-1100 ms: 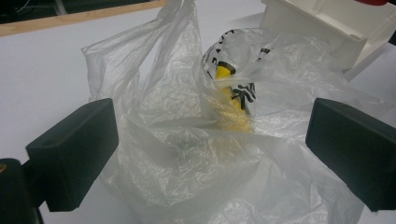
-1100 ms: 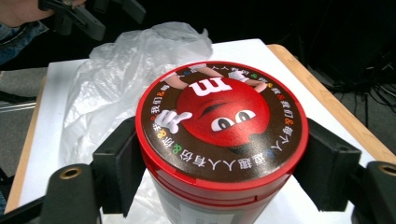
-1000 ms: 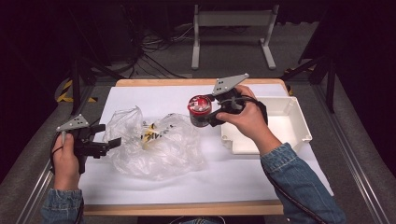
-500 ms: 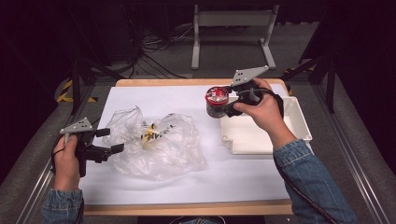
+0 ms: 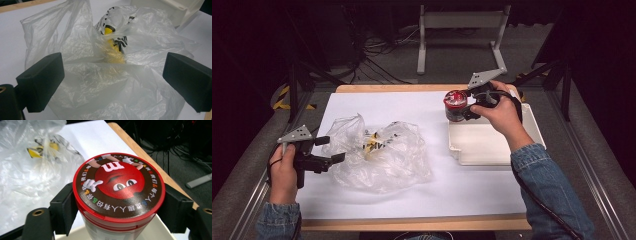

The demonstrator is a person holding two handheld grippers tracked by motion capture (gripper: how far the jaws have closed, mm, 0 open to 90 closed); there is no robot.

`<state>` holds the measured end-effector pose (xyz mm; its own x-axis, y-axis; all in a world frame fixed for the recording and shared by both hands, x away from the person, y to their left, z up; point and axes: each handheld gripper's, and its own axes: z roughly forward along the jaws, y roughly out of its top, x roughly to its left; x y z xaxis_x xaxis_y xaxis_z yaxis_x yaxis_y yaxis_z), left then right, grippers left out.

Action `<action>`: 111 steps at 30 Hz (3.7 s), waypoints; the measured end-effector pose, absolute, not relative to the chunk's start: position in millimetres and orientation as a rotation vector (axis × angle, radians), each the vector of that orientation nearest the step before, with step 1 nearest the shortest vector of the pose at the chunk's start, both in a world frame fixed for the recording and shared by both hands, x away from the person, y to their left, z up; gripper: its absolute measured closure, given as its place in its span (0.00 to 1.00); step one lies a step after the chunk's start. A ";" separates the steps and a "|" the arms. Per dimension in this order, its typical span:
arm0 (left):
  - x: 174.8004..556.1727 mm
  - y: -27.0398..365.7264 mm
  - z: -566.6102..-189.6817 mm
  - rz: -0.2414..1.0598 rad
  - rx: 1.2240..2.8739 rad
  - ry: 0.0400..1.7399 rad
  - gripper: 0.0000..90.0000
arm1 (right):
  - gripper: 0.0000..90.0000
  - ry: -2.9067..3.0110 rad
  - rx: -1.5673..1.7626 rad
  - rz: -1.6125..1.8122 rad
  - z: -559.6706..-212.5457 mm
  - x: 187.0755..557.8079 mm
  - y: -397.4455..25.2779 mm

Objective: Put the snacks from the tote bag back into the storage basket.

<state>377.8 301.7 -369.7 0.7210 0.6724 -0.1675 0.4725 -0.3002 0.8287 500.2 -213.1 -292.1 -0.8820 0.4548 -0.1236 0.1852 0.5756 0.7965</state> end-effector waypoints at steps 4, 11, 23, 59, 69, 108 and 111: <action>377.5 299.2 -369.7 0.258 1.965 0.870 0.05 | 0.28 2.502 0.536 1.192 -297.3 505.5 -219.3; 373.5 294.9 -371.2 0.242 1.980 0.862 0.05 | 0.28 2.501 0.575 1.193 -315.1 514.6 -229.6; 363.1 300.0 -371.8 0.239 1.979 0.856 0.05 | 0.28 2.502 0.593 1.163 -345.0 526.1 -236.7; 359.8 303.6 -374.0 0.232 1.968 0.885 0.05 | 0.28 2.501 0.679 1.219 -406.8 542.4 -244.1; 360.3 303.4 -374.1 0.232 1.971 0.882 0.05 | 0.28 2.504 0.677 1.213 -412.2 541.8 -241.6; 366.4 290.2 -373.1 0.209 1.992 0.821 0.05 | 0.13 2.465 0.730 1.287 -324.2 460.5 -272.5; 367.6 288.8 -372.9 0.198 2.003 0.811 0.05 | 0.12 2.472 0.736 1.304 -320.1 452.5 -275.4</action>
<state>367.6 288.8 -372.9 0.7683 0.6152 -0.1766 0.4642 -0.3456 0.8155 452.5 -275.4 -320.1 -0.8409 0.5410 0.0129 0.3161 0.4717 0.8232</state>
